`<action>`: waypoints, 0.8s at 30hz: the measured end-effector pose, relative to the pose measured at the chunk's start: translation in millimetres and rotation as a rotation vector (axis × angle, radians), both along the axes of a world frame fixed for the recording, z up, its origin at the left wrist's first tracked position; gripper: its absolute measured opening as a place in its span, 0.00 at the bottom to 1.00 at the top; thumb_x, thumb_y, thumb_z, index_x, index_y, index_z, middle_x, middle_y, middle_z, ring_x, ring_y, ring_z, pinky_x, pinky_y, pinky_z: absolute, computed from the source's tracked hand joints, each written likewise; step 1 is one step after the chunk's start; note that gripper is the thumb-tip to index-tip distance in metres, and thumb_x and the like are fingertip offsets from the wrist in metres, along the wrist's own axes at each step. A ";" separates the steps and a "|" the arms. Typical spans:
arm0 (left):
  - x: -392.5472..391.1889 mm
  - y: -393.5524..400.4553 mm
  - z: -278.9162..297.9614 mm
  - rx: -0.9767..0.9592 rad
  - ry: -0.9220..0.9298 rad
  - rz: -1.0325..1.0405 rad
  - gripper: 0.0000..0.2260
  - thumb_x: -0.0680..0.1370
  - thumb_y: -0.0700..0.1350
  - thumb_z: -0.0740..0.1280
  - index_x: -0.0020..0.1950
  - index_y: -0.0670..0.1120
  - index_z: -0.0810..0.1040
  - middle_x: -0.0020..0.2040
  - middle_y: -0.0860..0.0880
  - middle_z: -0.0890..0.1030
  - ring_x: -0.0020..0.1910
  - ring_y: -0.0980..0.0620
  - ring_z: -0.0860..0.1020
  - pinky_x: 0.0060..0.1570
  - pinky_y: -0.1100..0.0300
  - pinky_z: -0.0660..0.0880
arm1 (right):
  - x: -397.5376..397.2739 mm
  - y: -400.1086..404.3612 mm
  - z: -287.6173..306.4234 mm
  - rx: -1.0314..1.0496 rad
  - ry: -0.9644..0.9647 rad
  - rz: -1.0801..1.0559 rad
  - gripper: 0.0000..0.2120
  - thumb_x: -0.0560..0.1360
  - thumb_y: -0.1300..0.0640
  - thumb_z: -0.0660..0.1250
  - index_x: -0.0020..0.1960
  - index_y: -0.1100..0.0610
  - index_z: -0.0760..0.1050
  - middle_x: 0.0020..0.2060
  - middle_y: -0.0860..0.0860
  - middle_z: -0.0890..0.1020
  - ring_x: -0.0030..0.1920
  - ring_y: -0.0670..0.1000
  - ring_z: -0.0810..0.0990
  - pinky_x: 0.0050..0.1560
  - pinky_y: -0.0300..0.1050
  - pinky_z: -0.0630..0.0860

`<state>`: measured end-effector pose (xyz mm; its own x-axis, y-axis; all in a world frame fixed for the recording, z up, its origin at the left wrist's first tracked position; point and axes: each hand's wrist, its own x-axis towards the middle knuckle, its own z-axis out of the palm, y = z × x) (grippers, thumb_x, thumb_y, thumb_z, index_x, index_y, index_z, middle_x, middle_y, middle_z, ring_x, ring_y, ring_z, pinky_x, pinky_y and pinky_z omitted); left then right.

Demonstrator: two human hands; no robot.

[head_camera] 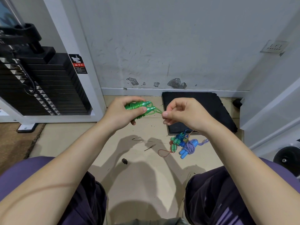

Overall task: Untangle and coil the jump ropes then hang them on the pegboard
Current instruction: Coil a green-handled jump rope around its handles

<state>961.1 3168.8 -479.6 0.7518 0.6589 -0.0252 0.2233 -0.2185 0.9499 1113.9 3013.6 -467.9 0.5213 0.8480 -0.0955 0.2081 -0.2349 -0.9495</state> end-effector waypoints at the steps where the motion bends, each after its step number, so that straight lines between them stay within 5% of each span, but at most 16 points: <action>1: -0.1 0.0 -0.5 0.004 -0.001 0.004 0.11 0.74 0.41 0.74 0.56 0.47 0.83 0.50 0.42 0.83 0.27 0.52 0.75 0.23 0.70 0.67 | 0.0 0.1 -0.6 -0.007 0.017 0.005 0.07 0.73 0.68 0.72 0.47 0.69 0.75 0.39 0.69 0.82 0.37 0.58 0.84 0.44 0.52 0.83; 8: -1.4 -0.6 -0.7 0.016 -0.031 0.021 0.11 0.74 0.42 0.74 0.56 0.50 0.83 0.44 0.47 0.83 0.28 0.49 0.77 0.25 0.71 0.68 | -0.8 0.6 -5.2 -0.048 0.138 -0.011 0.09 0.73 0.72 0.70 0.52 0.68 0.75 0.38 0.64 0.82 0.38 0.57 0.84 0.44 0.49 0.83; 15: -0.3 -8.4 2.4 -0.005 -0.059 -0.049 0.13 0.74 0.38 0.73 0.58 0.44 0.82 0.43 0.47 0.80 0.25 0.61 0.75 0.22 0.72 0.66 | -2.2 -0.4 -8.5 -0.296 0.119 0.163 0.07 0.77 0.68 0.67 0.53 0.67 0.80 0.35 0.56 0.80 0.31 0.48 0.78 0.35 0.38 0.77; 19: -1.2 -4.2 2.8 0.010 -0.051 -0.062 0.13 0.74 0.39 0.74 0.58 0.45 0.82 0.45 0.46 0.82 0.26 0.60 0.76 0.25 0.71 0.68 | 0.4 -1.6 -9.7 -0.248 0.204 0.120 0.06 0.76 0.64 0.69 0.51 0.66 0.81 0.41 0.60 0.84 0.39 0.53 0.82 0.44 0.44 0.81; 24: -1.5 -7.5 4.5 0.018 -0.046 -0.094 0.12 0.75 0.38 0.73 0.58 0.43 0.82 0.42 0.49 0.80 0.27 0.62 0.76 0.23 0.72 0.67 | 1.2 -0.3 -7.0 -0.296 -0.004 0.047 0.07 0.70 0.57 0.77 0.46 0.59 0.86 0.45 0.55 0.86 0.42 0.46 0.78 0.44 0.41 0.73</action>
